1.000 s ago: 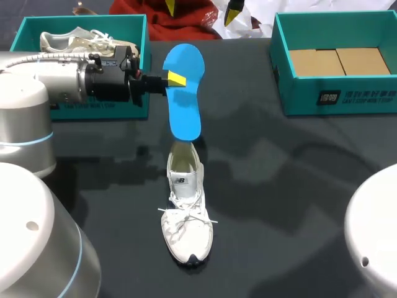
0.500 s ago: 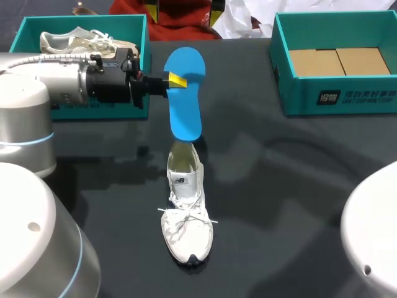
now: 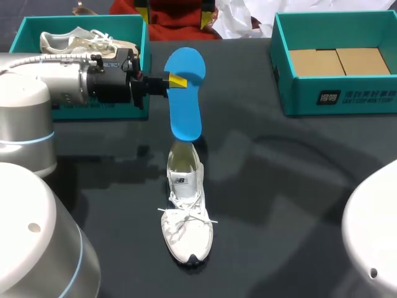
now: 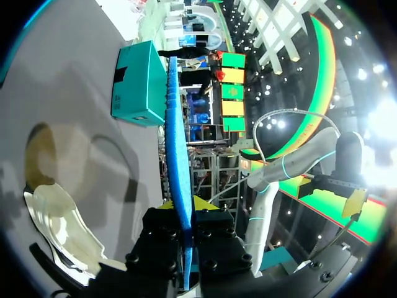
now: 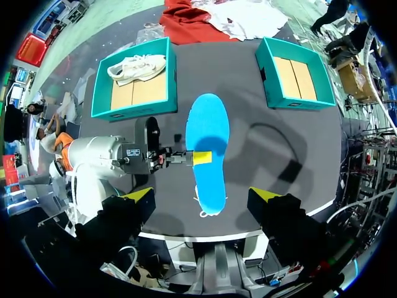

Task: Take the shoe out of the shoebox, open the shoe tongue, remove and reinsert the insole, then place the shoe into the shoebox

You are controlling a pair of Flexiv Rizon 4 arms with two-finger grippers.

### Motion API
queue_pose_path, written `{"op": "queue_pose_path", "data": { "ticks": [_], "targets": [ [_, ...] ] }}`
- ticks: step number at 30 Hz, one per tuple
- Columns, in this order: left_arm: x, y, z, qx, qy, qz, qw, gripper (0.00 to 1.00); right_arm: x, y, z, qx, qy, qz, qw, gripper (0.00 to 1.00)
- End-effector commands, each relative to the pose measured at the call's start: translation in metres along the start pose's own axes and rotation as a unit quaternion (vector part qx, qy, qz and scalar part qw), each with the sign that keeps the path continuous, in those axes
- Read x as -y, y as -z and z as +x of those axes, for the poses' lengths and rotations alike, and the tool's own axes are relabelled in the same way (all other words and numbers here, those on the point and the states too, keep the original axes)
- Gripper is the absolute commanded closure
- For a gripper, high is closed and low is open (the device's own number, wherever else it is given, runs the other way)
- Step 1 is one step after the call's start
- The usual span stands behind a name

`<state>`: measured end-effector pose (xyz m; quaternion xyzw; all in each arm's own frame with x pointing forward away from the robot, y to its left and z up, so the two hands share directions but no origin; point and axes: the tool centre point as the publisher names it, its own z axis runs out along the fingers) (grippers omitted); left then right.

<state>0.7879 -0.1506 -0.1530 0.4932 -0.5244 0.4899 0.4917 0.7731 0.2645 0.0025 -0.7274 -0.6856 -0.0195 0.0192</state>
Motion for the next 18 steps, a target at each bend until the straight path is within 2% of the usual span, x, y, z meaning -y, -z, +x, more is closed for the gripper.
{"op": "queue_pose_path", "data": {
  "ticks": [1,11,18],
  "targets": [
    [0.000,0.001,0.000,0.000,-0.003,0.002,1.000,1.00,0.000,-0.001,-0.002,-0.003,-0.001,0.000,1.000,0.00],
    [0.002,0.002,0.000,0.001,-0.006,0.004,1.000,1.00,0.002,-0.002,-0.008,-0.012,-0.010,0.000,1.000,0.00],
    [0.002,0.001,0.000,0.003,-0.015,0.005,1.000,1.00,0.003,-0.005,-0.016,-0.039,-0.026,0.004,0.999,0.00]
  ]
}}
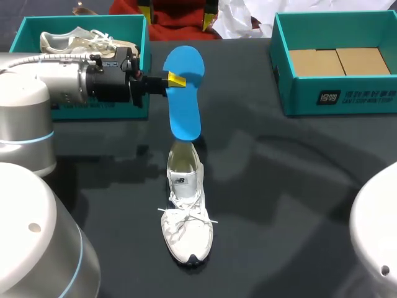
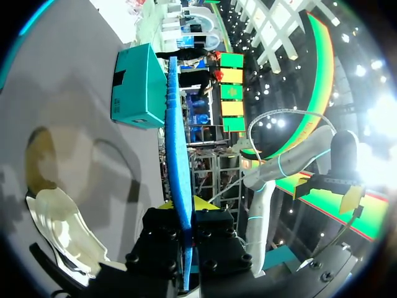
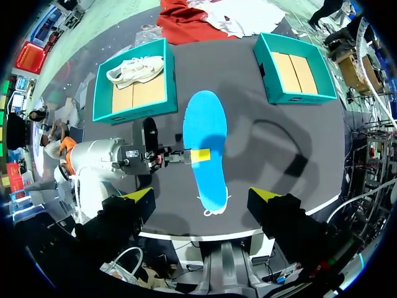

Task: Take the shoe out of the shoebox, open the shoe tongue, remove and reinsert the insole, then place the shoe into the shoebox

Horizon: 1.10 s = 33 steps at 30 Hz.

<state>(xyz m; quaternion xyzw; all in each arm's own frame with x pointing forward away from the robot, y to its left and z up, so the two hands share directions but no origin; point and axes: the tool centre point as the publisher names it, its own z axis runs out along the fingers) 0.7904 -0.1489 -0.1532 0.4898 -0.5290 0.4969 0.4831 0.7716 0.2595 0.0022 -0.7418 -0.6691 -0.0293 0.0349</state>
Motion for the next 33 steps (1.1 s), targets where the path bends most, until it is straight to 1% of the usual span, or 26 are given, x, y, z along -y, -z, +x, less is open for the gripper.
{"op": "queue_pose_path", "data": {
  "ticks": [1,9,16,23,33],
  "targets": [
    [-0.001,0.000,0.000,0.002,-0.004,0.001,1.000,1.00,0.001,-0.005,-0.013,-0.024,-0.006,0.001,1.000,0.00],
    [-0.001,0.001,0.001,0.006,-0.024,0.002,1.000,1.00,-0.001,-0.008,-0.023,-0.068,-0.019,0.003,0.997,0.00],
    [-0.001,0.003,0.001,0.014,-0.061,0.009,0.998,1.00,-0.002,-0.013,-0.035,-0.122,-0.030,0.003,0.992,0.00],
    [-0.001,0.005,0.003,0.015,-0.094,0.009,0.995,1.00,-0.002,-0.019,-0.049,-0.188,-0.037,-0.002,0.981,0.00],
    [-0.001,0.007,0.008,0.023,-0.145,0.010,0.989,1.00,-0.002,-0.027,-0.065,-0.266,-0.041,-0.016,0.963,0.00]
  ]
}}
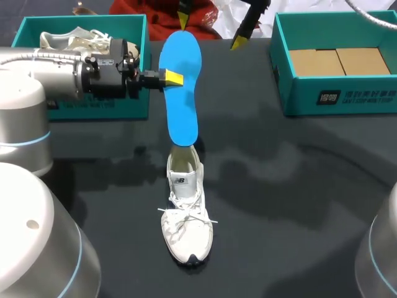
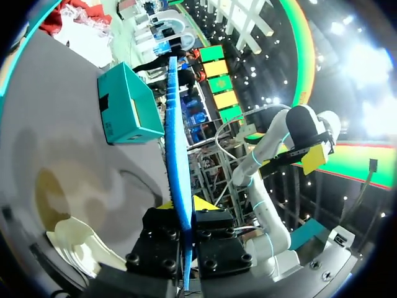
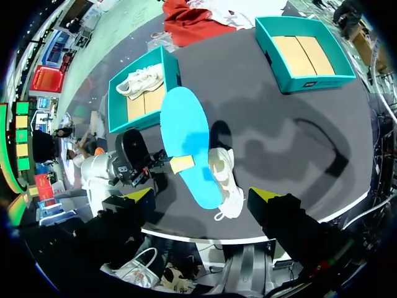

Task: Take the shoe out of the shoebox, open the shoe tongue, remove and reinsert the insole, then place the shoe into the shoebox

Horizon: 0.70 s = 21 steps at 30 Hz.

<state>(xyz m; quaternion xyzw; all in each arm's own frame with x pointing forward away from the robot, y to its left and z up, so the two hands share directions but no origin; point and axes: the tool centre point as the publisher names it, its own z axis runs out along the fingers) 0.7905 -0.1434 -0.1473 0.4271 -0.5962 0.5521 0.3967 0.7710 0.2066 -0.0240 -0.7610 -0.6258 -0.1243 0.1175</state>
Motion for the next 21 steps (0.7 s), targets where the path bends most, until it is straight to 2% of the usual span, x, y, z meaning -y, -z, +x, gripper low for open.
{"op": "queue_pose_path", "data": {
  "ticks": [1,13,21],
  "targets": [
    [-0.001,0.002,0.003,0.004,-0.011,0.002,1.000,1.00,0.002,-0.003,-0.013,-0.145,0.000,-0.005,0.989,0.00],
    [0.001,0.006,0.005,0.009,-0.048,0.003,0.999,1.00,0.001,-0.010,-0.025,-0.216,-0.002,-0.018,0.976,0.00],
    [0.000,0.008,0.010,0.009,-0.087,0.003,0.996,1.00,0.003,-0.017,-0.034,-0.273,-0.004,-0.025,0.962,0.00]
  ]
}}
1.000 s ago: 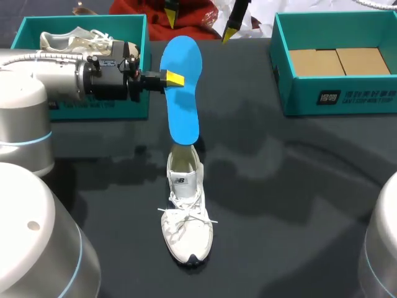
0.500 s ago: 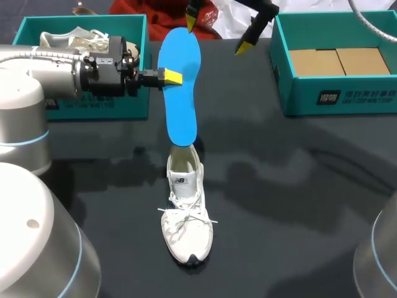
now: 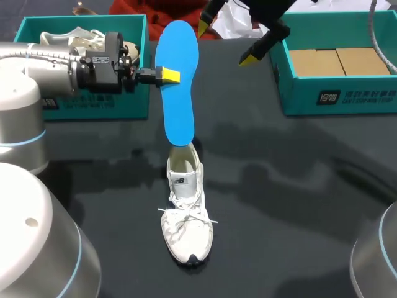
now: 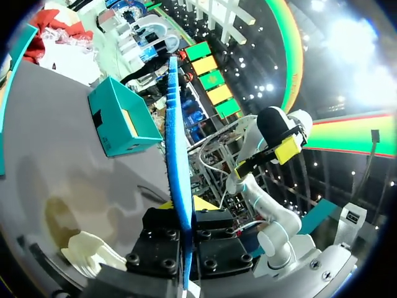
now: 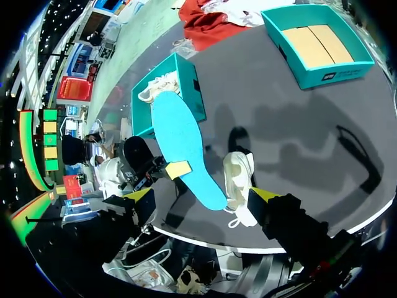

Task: Take the shoe out of the shoebox, open the shoe tongue, remove and reinsert the insole, then place the shoe into the shoebox

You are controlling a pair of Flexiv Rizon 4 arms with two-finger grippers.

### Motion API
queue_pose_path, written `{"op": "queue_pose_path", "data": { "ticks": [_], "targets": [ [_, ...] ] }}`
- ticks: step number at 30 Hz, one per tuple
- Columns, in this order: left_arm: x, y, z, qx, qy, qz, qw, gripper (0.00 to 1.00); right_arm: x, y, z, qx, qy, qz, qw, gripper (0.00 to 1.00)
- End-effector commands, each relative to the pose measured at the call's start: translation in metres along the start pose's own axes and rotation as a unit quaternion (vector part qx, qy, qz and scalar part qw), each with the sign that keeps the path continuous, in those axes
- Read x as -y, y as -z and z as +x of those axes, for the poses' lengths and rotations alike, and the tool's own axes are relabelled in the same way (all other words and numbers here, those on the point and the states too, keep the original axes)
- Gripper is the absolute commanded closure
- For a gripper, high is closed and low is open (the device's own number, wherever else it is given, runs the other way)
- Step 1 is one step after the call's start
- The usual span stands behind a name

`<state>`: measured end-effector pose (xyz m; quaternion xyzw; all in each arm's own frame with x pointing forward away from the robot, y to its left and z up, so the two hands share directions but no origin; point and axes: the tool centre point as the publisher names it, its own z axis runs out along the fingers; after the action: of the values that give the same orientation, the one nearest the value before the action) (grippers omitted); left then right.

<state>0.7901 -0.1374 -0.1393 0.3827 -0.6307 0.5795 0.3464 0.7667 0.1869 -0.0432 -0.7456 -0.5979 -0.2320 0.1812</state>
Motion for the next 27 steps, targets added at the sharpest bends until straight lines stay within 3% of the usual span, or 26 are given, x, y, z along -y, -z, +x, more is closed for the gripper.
{"op": "queue_pose_path", "data": {
  "ticks": [1,18,27],
  "targets": [
    [-0.002,0.001,0.004,0.002,-0.013,0.002,1.000,1.00,0.003,-0.004,-0.011,-0.154,-0.002,-0.005,0.988,0.00],
    [0.005,0.010,0.016,0.009,-0.079,0.021,0.997,1.00,0.008,-0.012,-0.031,-0.251,-0.009,-0.030,0.967,0.00],
    [0.012,0.018,0.024,-0.026,-0.133,0.032,0.990,1.00,0.009,-0.016,-0.037,-0.303,-0.008,-0.046,0.952,0.00]
  ]
}}
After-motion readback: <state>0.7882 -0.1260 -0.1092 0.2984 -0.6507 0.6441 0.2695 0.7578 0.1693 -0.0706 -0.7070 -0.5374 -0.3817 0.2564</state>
